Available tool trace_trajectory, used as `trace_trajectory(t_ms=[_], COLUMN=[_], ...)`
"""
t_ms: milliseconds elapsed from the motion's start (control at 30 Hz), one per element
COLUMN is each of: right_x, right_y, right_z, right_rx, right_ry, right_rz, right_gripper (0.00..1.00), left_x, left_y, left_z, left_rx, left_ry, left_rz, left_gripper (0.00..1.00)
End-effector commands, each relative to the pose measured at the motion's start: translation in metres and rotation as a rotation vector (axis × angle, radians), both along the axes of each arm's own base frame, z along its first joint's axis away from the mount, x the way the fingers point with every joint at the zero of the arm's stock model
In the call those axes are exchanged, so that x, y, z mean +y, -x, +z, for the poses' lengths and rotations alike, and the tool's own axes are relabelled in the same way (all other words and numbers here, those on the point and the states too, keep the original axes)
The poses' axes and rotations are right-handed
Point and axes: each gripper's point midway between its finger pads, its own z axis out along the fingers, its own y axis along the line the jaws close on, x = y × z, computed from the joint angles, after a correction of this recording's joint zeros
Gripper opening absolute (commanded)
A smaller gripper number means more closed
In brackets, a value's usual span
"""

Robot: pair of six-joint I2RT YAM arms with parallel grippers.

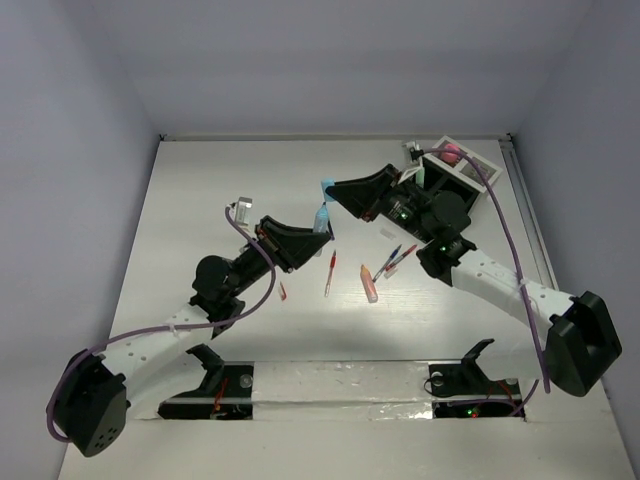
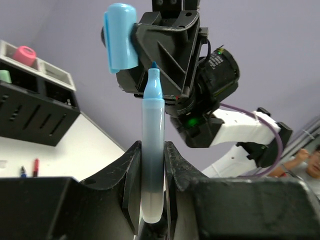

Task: Sort the stationery into containers
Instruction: Close the pen cap on the pen.

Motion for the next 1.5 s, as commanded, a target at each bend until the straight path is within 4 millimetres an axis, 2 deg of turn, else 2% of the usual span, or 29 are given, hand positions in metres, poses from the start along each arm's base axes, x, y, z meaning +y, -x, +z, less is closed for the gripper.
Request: trace_trajectory(t_ms=[0,367,667,767,967,1300,1467], right_x=[-0.004,-0.010,-0.001,0.001,0.001,-0.002,-0.002], right_y=[0.030,0.039,0.044,0.040,0.043,0.051,0.054], right_z=[0.037,0.056,0.047,0.039,0.036,0.028,0.027], right_rx=[-0.115,-0.151,-0.127,-0.113,-0.115,-0.121,-0.127], right_ry=[-0.122,-0.232,-0.260,-0.250,-0.252,-0.254,-0.204], right_rz=[0.107,0.144,0.241,0.234,0.243,0.262,0.256], right_gripper=[0.00,0.00,0.00,0.00,0.00,0.00,0.00], left_x=[0.007,0.005,0.001,0.002,0.005,0.012,0.012], left_y=[0.023,0.022,0.019,0.019,0.018,0.016,0.013], left_z=[0.053,0.047,0.045,0.046,0.048,0.072,0.075], left_rx=[-0.144,-0.133,-0.132,-0.137,-0.144,-0.210,-0.233], left_ry=[0.124,0.128,0.130,0.130,0.141,0.188,0.177], left_rz=[-0.072,-0.084,-0.091,-0.085,-0.063,-0.014,0.005], left_gripper=[0.00,0.00,0.00,0.00,0.00,0.00,0.00])
